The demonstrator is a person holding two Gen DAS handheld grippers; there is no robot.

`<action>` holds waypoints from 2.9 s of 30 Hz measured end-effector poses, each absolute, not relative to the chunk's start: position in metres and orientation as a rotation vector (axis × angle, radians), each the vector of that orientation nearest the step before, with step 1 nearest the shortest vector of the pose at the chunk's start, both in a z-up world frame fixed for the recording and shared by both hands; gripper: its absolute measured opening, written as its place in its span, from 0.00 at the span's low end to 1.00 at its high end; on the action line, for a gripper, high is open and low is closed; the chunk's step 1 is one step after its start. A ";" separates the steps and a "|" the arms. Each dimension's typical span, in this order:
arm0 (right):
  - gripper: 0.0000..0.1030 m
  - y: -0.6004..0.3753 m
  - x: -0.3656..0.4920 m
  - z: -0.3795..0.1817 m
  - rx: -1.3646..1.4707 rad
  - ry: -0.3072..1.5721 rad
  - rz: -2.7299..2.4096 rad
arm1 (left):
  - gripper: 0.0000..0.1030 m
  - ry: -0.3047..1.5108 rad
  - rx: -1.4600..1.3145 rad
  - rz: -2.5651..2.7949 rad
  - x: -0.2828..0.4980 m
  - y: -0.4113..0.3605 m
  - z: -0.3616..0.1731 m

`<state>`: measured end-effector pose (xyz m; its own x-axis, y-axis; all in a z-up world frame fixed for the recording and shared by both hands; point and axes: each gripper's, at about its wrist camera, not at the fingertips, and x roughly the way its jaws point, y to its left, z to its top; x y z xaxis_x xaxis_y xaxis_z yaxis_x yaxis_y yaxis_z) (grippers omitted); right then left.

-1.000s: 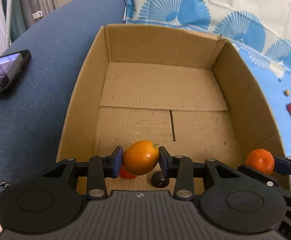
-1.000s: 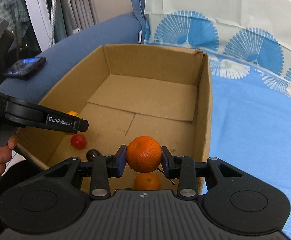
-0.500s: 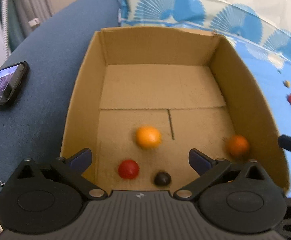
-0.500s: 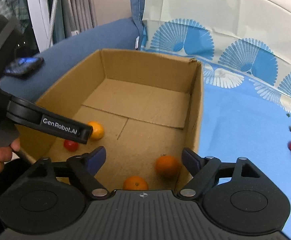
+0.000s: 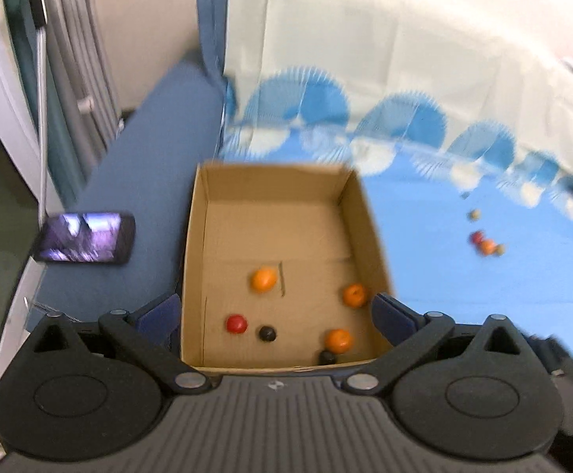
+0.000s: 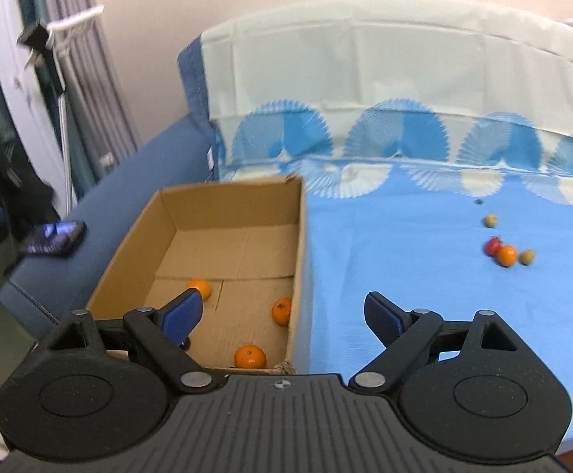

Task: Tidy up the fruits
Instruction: 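Move both open grippers back over the bed toward the remaining fruits, then grasp the red tomato with the left gripper while the right gripper grasps a yellow fruit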

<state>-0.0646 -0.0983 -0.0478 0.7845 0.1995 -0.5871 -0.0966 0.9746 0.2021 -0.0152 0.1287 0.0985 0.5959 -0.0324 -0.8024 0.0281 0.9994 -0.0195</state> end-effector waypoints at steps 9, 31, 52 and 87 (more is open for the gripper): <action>0.88 -0.137 -0.112 -0.022 0.224 0.565 0.081 | 1.00 0.762 0.020 -0.167 -0.084 0.080 0.215; 0.88 -0.234 -0.160 -0.035 0.362 0.501 -0.126 | 1.00 0.727 0.108 -0.386 -0.116 -0.024 0.234; 0.90 -0.350 -0.110 -0.103 0.380 0.548 -0.315 | 1.00 0.977 0.200 -0.535 0.024 -0.157 0.108; 0.59 -0.440 0.165 -0.298 -0.027 0.637 -0.084 | 0.74 1.316 0.072 -0.359 0.338 -0.333 -0.239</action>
<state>0.1651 -0.4402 -0.2979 0.8008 -0.0864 -0.5927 0.0698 0.9963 -0.0508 0.3377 -0.3335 -0.2387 0.2054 -0.2167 -0.9544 0.2975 0.9429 -0.1501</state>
